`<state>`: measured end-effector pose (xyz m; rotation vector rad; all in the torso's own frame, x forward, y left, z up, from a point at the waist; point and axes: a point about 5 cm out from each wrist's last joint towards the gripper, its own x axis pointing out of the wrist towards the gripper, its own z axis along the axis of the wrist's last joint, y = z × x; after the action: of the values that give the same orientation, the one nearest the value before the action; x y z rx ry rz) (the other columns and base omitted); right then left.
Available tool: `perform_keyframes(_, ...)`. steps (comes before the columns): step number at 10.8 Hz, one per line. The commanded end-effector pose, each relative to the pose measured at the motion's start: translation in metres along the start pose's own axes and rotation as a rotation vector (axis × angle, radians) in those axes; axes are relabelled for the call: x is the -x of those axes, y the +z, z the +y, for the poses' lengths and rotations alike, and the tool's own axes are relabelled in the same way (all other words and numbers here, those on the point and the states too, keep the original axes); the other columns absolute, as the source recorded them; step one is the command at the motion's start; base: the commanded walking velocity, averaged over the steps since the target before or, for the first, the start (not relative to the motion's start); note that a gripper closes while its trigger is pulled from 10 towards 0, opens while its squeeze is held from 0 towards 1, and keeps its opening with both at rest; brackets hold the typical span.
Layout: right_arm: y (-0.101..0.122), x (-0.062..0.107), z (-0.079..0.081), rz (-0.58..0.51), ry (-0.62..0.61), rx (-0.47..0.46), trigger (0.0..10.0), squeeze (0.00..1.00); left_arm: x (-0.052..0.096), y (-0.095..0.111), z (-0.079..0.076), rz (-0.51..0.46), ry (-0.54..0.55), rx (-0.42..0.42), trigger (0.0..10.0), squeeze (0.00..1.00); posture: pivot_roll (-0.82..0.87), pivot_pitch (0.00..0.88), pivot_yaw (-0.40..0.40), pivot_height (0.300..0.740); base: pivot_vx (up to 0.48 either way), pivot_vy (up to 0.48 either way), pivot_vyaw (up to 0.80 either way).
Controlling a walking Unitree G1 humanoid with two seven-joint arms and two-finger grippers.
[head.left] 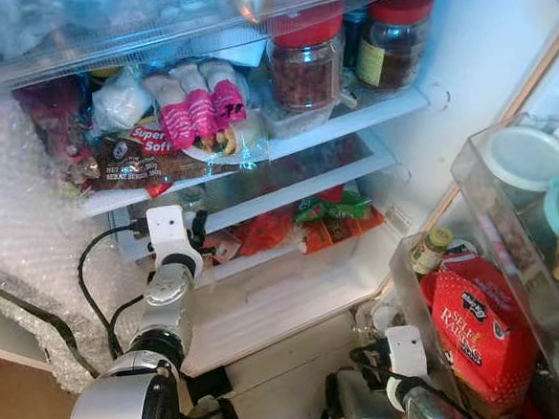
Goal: Restocking fridge
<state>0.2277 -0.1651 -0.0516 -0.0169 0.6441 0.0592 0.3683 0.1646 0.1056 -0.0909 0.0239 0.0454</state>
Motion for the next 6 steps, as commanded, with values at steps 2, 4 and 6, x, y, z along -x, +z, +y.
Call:
perform_keyframes(2, -0.008, 0.003, -0.002, 0.028, -0.011, -0.011, 10.0, 0.00, 0.010, -0.022, 0.007, 0.089, 0.037, 0.013, 10.0, 0.00, -0.19, 0.192, -0.010, 0.647, 0.000, 0.000, 0.00)
perform_keyframes(4, -0.008, 0.003, -0.002, 0.028, -0.012, -0.011, 10.0, 0.00, 0.010, -0.022, 0.007, 0.089, 0.037, 0.013, 10.0, 0.00, -0.19, 0.192, -0.010, 0.647, 0.000, 0.000, 0.00)
perform_keyframes(6, -0.008, 0.003, -0.002, 0.032, -0.010, -0.007, 10.0, 0.00, -0.001, -0.004, 0.002, 0.055, 0.036, 0.004, 10.0, 0.84, -0.20, 0.181, -0.008, 0.647, 0.000, 0.000, 0.00)
